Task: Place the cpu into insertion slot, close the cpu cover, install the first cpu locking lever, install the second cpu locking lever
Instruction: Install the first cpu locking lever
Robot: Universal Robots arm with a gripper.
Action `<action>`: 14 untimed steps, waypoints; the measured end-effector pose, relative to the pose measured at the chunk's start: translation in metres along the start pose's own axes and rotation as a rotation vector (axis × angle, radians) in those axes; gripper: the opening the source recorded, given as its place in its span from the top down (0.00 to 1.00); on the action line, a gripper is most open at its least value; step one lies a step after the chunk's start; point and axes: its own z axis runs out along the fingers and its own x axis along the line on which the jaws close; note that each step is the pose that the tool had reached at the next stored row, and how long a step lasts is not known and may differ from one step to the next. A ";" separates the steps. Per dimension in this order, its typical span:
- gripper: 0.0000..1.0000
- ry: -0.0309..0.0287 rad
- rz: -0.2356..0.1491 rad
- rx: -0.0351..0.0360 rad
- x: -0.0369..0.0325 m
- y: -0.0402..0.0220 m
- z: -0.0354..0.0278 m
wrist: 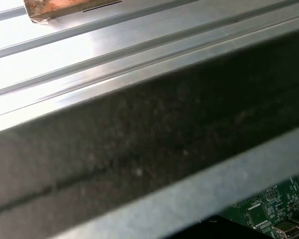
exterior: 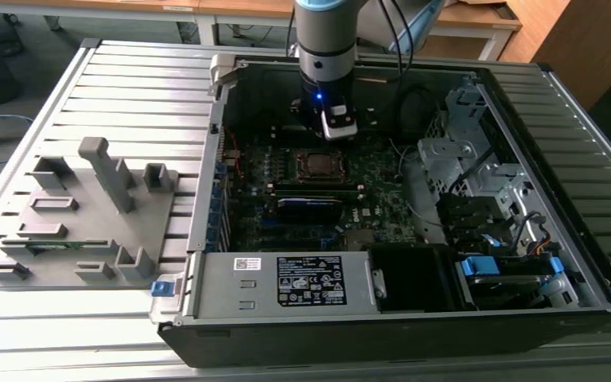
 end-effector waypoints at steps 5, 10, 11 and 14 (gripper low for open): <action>0.89 -0.0009 0.000 -0.0004 -0.0009 -0.0025 0.0003; 0.89 -0.0011 0.000 -0.0006 -0.0010 -0.0025 0.0002; 0.89 -0.0010 0.000 -0.0003 -0.0010 -0.0025 -0.0006; 0.89 -0.0012 0.000 -0.0006 -0.0015 -0.0015 -0.0053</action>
